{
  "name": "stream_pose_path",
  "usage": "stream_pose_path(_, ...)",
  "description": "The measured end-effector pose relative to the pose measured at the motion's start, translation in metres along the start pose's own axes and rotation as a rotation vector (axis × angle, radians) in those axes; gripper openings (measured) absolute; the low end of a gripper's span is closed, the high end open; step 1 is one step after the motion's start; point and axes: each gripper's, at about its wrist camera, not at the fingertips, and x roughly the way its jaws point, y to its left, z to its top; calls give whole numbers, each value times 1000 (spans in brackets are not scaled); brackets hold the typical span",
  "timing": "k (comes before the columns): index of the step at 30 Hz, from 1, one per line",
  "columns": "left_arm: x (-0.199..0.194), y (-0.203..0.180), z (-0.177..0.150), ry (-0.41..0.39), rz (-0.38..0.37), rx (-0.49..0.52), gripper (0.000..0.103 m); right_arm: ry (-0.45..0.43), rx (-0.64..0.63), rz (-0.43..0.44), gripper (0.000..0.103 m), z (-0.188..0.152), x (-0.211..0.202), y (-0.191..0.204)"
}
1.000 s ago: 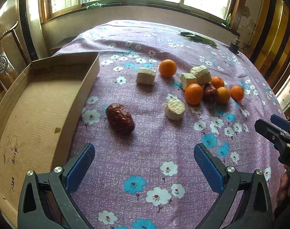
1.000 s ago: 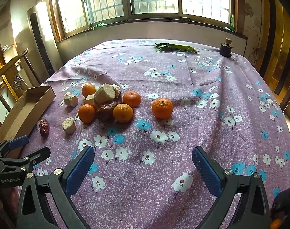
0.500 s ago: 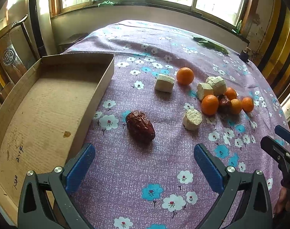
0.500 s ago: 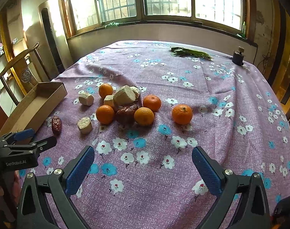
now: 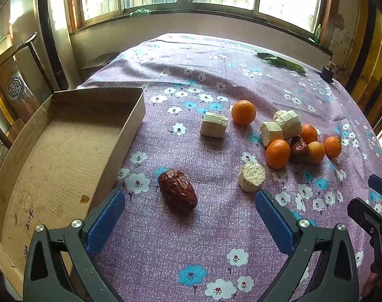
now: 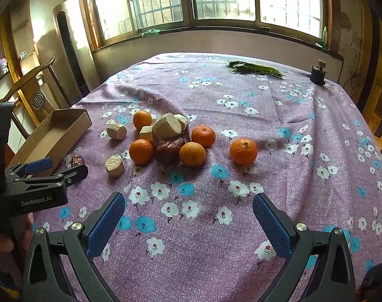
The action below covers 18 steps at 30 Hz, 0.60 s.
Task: Organize fruits
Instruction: 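Move the left tool toward the dried red date on the tablecloth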
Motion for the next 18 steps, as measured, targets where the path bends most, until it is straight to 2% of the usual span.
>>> stream_pose_path(18, -2, 1, 2, -7, 5, -12, 103, 13, 8, 13, 103, 1, 6, -3)
